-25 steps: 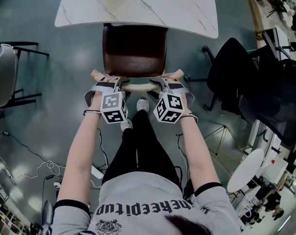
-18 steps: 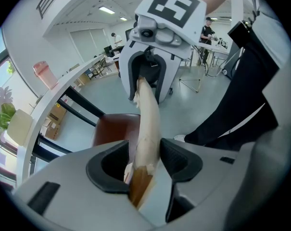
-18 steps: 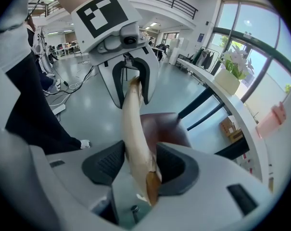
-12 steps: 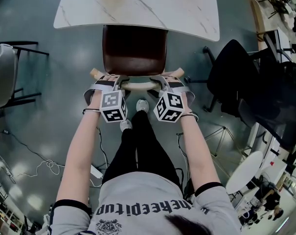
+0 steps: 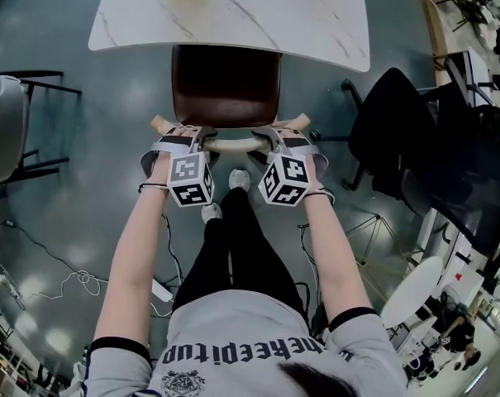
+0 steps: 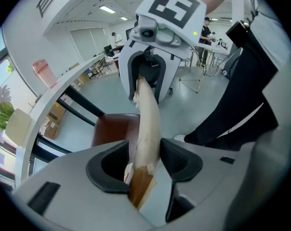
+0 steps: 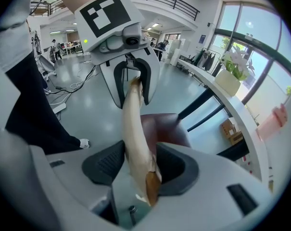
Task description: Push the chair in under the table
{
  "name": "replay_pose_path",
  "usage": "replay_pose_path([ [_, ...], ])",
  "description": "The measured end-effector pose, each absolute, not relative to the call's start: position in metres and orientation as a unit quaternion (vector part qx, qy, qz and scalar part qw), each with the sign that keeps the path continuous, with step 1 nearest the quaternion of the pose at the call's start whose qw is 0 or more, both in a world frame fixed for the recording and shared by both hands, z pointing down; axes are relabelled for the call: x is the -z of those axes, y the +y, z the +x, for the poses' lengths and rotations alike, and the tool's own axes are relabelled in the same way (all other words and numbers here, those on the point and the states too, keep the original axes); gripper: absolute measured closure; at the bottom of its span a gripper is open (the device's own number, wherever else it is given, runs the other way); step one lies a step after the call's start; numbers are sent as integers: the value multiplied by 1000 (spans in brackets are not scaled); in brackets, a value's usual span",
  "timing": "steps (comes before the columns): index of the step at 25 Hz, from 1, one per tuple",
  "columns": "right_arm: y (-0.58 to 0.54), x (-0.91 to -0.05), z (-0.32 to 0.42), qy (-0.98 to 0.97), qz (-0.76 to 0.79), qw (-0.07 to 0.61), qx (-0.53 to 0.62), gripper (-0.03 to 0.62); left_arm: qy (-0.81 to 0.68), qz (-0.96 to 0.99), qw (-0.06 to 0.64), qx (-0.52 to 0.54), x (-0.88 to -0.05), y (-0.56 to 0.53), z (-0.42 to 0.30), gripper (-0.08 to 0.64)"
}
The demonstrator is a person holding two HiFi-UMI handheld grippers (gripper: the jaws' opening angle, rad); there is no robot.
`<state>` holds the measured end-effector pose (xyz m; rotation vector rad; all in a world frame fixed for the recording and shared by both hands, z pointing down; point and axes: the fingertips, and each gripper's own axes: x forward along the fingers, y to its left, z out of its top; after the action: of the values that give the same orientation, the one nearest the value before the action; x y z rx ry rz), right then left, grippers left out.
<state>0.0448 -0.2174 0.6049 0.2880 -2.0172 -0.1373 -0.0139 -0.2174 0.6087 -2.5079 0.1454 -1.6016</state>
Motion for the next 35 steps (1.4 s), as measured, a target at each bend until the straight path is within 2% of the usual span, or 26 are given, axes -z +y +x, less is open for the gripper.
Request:
replay_pose_path([
  [15, -216, -605, 42, -837, 141, 528, 27, 361, 62, -835, 84, 540, -608, -215, -17, 348],
  [21, -213, -595, 42, -845, 169, 507, 4, 377, 79, -841, 76, 530, -602, -211, -17, 373],
  [26, -209, -578, 36, -853, 190, 486, 10, 448, 98, -845, 79, 520, -593, -209, -17, 387],
  [32, -203, -560, 33, -858, 218, 466, 4, 567, 129, -859, 86, 488, -566, -206, -15, 493],
  [35, -196, -553, 30, -859, 224, 461, -6, 581, 142, -866, 86, 472, -552, -203, -13, 518],
])
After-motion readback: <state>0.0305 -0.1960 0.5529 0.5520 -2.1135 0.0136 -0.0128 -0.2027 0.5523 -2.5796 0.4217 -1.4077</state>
